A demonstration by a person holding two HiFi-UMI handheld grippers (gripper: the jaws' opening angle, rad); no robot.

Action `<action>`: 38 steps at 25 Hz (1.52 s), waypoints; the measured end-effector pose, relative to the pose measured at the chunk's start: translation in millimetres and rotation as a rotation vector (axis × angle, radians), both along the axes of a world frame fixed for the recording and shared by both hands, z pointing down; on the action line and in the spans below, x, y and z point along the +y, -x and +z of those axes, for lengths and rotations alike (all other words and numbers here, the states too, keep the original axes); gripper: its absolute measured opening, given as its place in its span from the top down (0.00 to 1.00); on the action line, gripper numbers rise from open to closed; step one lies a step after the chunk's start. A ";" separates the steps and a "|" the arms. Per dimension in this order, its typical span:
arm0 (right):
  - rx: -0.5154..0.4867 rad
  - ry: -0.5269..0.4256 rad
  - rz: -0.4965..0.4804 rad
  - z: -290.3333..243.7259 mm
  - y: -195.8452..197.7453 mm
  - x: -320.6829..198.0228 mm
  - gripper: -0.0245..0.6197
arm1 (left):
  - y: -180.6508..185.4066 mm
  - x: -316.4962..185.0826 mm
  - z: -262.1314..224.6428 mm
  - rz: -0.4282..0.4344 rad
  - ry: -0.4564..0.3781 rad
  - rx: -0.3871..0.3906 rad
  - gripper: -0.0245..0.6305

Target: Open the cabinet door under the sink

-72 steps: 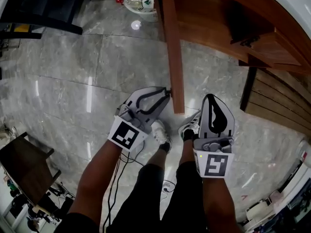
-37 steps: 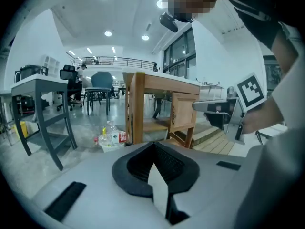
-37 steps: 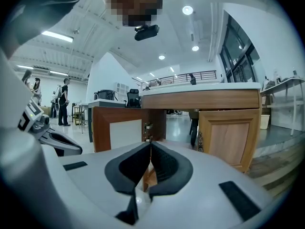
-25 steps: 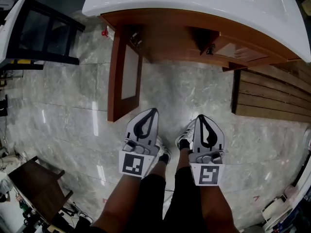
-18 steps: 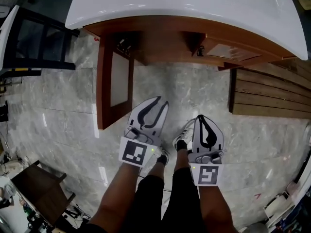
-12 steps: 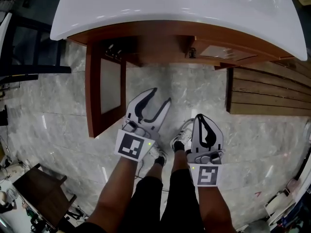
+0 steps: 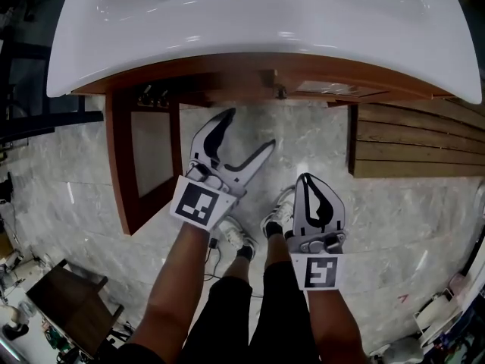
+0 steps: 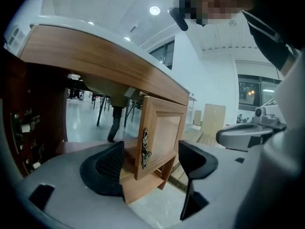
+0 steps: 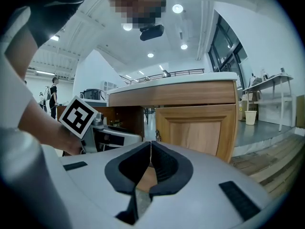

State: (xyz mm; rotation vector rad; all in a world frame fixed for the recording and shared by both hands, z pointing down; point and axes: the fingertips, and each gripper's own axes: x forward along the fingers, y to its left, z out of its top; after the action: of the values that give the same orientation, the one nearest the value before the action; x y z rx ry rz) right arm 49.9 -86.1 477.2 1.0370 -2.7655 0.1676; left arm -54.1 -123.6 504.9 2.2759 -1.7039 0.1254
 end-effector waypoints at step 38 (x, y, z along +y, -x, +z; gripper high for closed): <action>-0.012 0.032 -0.081 15.4 -37.4 -38.4 0.92 | -36.7 -93.5 -12.0 0.120 -0.078 -0.029 0.44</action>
State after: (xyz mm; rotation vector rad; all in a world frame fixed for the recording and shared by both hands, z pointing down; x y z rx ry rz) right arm 87.4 -124.5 492.6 0.9177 -2.8001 0.2071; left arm -17.3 -217.1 492.9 2.4451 -1.6123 0.1207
